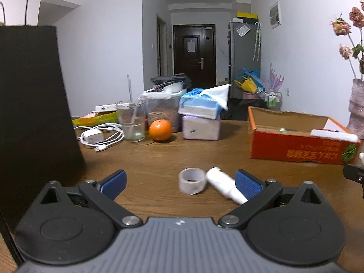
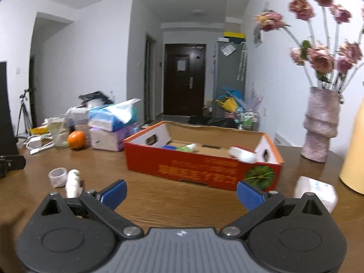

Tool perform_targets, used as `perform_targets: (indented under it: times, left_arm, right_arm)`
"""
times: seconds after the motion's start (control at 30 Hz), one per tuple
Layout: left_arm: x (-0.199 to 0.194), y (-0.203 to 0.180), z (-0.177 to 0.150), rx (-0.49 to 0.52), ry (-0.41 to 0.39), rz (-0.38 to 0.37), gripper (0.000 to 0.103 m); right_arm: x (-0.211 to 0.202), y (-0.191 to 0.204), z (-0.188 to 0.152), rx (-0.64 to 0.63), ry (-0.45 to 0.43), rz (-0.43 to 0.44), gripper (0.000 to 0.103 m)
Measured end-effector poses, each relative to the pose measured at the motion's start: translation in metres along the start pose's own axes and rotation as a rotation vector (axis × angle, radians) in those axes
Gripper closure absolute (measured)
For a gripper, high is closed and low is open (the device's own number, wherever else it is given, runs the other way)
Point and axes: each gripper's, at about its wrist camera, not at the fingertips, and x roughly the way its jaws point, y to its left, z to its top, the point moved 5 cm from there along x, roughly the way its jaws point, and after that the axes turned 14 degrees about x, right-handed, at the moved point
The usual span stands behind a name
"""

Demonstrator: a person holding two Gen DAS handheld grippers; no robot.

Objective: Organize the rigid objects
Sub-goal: 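Lower the right tool onto the white tube and close on it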

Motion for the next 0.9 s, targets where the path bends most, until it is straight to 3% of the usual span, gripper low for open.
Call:
perform_targets:
  times: [0.27, 0.47, 0.63, 0.9]
  left_arm:
    - [0.020, 0.029, -0.016, -0.008, 0.023, -0.004, 0.000]
    - [0.042, 0.050, -0.029, -0.088, 0.065, -0.034, 0.000]
    - [0.053, 0.056, -0.031, -0.063, 0.069, -0.023, 0.000]
    - [0.071, 0.065, -0.029, -0.028, 0.050, 0.004, 0.000]
  right_arm:
    - [0.021, 0.052, -0.019, -0.074, 0.064, 0.053, 0.000]
    - [0.037, 0.083, -0.027, -0.106, 0.097, 0.091, 0.000]
    - [0.054, 0.107, -0.033, -0.129, 0.139, 0.137, 0.002]
    - [0.090, 0.147, -0.043, -0.175, 0.219, 0.188, 0.017]
